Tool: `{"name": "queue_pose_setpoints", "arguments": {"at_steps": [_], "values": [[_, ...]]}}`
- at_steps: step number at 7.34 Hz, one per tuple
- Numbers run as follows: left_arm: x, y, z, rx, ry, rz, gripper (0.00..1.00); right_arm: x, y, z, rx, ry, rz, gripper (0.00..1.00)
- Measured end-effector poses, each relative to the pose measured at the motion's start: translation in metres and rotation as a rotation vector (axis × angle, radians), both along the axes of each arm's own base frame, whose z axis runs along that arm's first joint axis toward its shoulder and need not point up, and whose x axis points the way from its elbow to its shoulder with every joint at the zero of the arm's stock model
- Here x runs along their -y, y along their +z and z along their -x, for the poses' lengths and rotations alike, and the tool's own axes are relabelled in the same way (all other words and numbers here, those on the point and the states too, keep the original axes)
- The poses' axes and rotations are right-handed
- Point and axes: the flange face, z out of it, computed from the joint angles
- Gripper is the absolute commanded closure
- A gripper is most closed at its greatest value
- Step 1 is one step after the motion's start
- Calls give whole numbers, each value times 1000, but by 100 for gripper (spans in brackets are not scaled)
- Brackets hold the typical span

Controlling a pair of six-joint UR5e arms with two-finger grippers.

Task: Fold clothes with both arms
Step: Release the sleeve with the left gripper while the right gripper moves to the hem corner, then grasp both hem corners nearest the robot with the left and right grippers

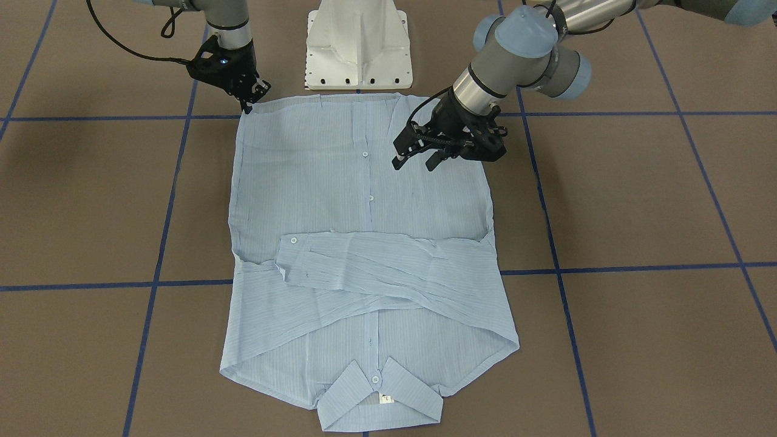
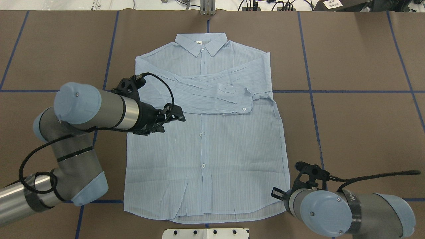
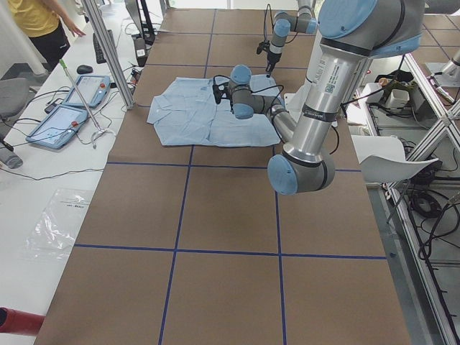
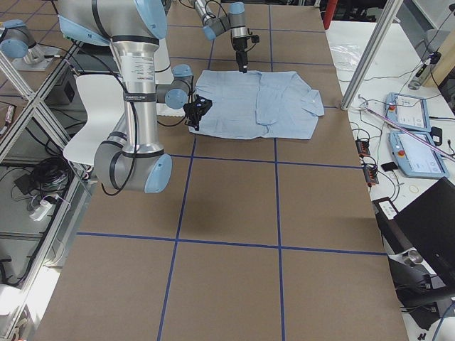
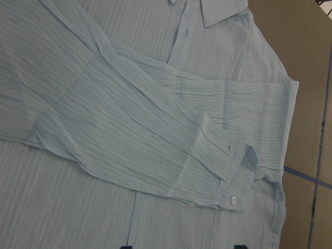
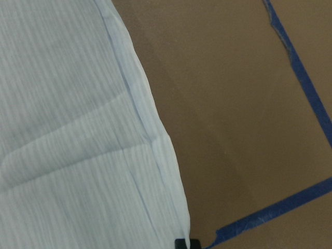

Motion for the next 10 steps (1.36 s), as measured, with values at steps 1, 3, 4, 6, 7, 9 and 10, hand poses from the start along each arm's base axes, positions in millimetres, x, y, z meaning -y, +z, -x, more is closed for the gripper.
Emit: {"name": "queue_pose_setpoints", "arguments": {"at_steps": [1,3,4,6,7,9,10], "values": [[-39,15,-3,29,4,-11,22,-2,-1,0,3,-3,1,100],[-102,35,-14,126,6,-15,0,-4,-3,-1,6,-3,-1,100],[-130,40,-24,188,-20,9,2,-4,-3,-1,7,-2,-2,100],[-164,56,-24,262,-29,61,7,-4,-3,-1,8,-1,-3,100],[-171,67,-15,285,-16,80,7,-4,-3,-1,8,0,-3,100],[-176,80,-10,308,-11,126,9,-5,-3,0,7,-2,-4,100],[-178,85,-12,316,-2,146,15,-6,-3,0,6,-3,-6,100]]}}
